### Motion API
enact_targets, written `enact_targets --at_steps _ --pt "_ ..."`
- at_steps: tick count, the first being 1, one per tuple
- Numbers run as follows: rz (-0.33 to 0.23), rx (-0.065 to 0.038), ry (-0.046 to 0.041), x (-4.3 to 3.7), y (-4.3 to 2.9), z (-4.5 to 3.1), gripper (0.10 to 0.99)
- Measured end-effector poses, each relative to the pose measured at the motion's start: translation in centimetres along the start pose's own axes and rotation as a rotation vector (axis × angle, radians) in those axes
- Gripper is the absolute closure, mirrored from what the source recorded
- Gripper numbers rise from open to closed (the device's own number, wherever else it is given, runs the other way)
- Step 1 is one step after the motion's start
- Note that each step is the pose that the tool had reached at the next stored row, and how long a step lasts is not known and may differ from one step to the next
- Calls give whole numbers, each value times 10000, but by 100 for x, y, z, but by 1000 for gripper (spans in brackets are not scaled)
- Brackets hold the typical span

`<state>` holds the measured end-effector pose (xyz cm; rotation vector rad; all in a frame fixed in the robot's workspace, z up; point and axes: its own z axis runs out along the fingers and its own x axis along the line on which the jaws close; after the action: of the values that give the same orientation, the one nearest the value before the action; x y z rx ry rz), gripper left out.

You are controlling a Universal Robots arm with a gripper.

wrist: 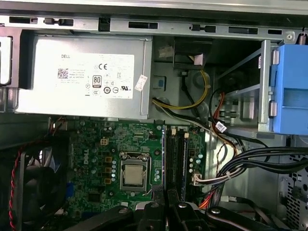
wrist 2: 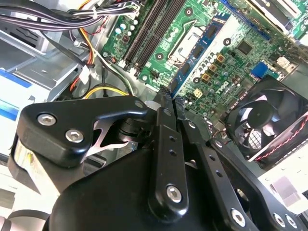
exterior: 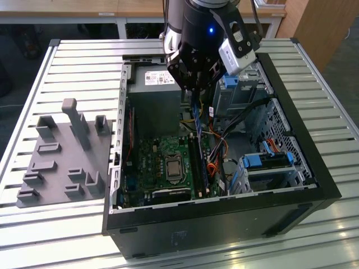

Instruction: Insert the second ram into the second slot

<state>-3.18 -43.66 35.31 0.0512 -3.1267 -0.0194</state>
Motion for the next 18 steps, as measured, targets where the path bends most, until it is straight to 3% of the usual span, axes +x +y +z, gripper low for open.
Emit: enact_targets --at_steps 18 --pt "1 0 9 -1 -1 47 949"
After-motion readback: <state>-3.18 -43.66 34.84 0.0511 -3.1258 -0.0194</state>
